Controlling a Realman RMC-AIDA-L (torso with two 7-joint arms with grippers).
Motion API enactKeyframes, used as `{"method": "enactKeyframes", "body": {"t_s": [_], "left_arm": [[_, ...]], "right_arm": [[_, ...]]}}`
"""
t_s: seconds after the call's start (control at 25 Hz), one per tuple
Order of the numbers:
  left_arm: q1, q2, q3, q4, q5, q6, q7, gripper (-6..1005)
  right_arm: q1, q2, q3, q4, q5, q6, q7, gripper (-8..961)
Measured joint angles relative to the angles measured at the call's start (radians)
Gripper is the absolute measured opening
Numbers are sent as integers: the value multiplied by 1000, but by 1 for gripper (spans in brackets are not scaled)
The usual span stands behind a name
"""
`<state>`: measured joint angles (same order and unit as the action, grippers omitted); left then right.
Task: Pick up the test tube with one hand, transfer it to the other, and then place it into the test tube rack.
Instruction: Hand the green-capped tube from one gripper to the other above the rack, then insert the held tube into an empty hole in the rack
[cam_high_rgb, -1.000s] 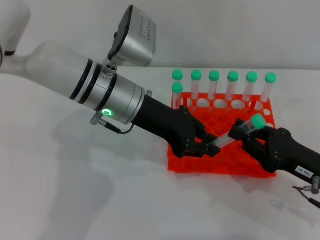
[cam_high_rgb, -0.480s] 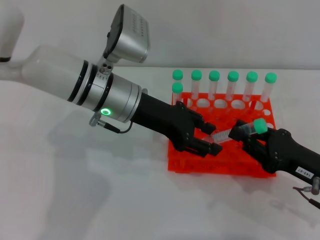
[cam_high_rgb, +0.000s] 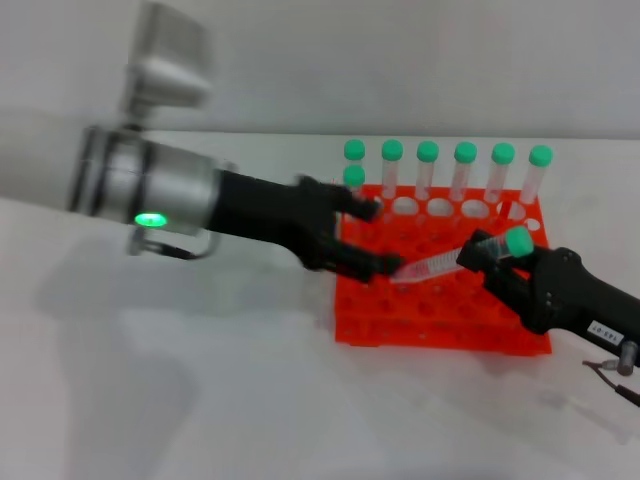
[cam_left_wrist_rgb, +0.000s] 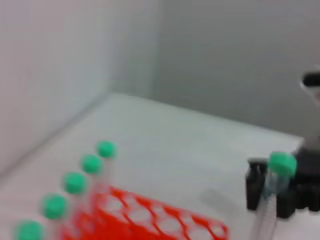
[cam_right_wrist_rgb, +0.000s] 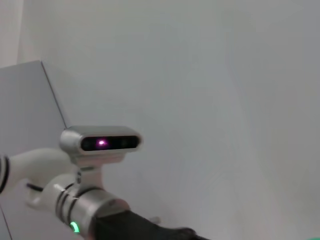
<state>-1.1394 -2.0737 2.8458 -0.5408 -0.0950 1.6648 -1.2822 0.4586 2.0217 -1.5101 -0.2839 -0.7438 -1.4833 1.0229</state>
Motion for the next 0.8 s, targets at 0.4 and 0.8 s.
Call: {"method": "enactKeyframes", "body": {"t_s": [0.4, 0.8], "left_arm": [[379, -3, 0, -181, -583, 180, 126, 893], [786, -5, 0, 161, -994, 132, 514, 893]], "right_arm": [[59, -9, -1, -27, 2, 119, -8, 222], [115, -18, -6, -148, -71, 302, -4, 229]]}}
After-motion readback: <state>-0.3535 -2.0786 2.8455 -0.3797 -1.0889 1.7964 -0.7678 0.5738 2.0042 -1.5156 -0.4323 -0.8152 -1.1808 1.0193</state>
